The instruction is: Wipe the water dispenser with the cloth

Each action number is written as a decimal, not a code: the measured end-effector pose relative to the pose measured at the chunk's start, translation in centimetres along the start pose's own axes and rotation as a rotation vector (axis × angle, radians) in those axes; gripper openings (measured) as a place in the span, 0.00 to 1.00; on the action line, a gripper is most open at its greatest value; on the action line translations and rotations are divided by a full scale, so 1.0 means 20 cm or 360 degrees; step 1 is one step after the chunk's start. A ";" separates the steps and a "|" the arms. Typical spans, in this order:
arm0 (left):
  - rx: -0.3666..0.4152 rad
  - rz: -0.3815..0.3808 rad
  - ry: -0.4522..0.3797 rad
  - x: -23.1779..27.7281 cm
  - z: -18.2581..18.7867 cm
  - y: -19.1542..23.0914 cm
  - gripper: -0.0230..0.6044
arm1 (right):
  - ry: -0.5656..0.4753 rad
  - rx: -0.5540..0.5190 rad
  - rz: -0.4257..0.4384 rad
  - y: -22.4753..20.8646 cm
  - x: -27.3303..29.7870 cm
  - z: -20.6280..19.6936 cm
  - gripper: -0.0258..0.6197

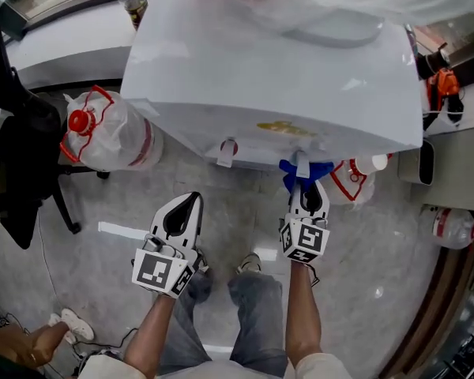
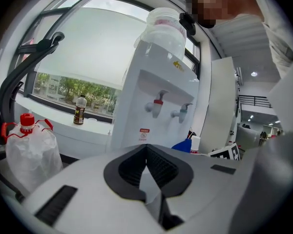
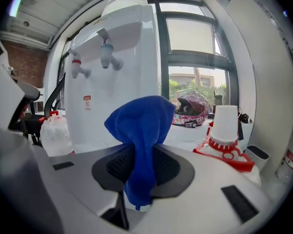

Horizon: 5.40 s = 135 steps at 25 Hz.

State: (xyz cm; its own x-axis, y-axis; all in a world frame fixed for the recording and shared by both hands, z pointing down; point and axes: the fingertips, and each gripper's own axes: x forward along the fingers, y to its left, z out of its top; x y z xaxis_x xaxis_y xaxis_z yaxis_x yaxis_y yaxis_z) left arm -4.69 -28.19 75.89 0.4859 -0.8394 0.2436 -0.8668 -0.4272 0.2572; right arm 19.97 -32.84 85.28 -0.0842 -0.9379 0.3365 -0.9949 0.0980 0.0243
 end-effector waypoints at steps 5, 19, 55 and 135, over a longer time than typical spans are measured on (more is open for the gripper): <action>0.0045 0.0012 -0.0042 0.08 -0.06 0.14 0.05 | 0.0010 0.0020 -0.0002 0.03 0.10 -0.18 0.20; -0.0034 0.0113 -0.0068 -0.07 -0.25 0.33 0.05 | 0.0011 -0.0028 0.0199 0.58 0.26 -0.41 0.20; -0.0165 0.0234 -0.0153 -0.49 0.09 0.45 0.05 | -0.0529 -0.0055 0.0205 1.30 -0.15 0.99 0.20; 0.0192 -0.0108 -0.0303 -0.84 2.02 -0.99 0.05 | -0.0527 -0.0055 0.0000 0.04 -1.62 2.40 0.20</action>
State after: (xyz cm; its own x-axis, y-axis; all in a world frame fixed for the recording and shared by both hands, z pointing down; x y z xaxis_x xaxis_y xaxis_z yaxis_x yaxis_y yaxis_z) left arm -0.27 -19.31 28.92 0.5238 -0.8506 0.0455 -0.8454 -0.5125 0.1504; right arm 19.18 -18.35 29.18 -0.1037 -0.9945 0.0126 -0.9928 0.1042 0.0583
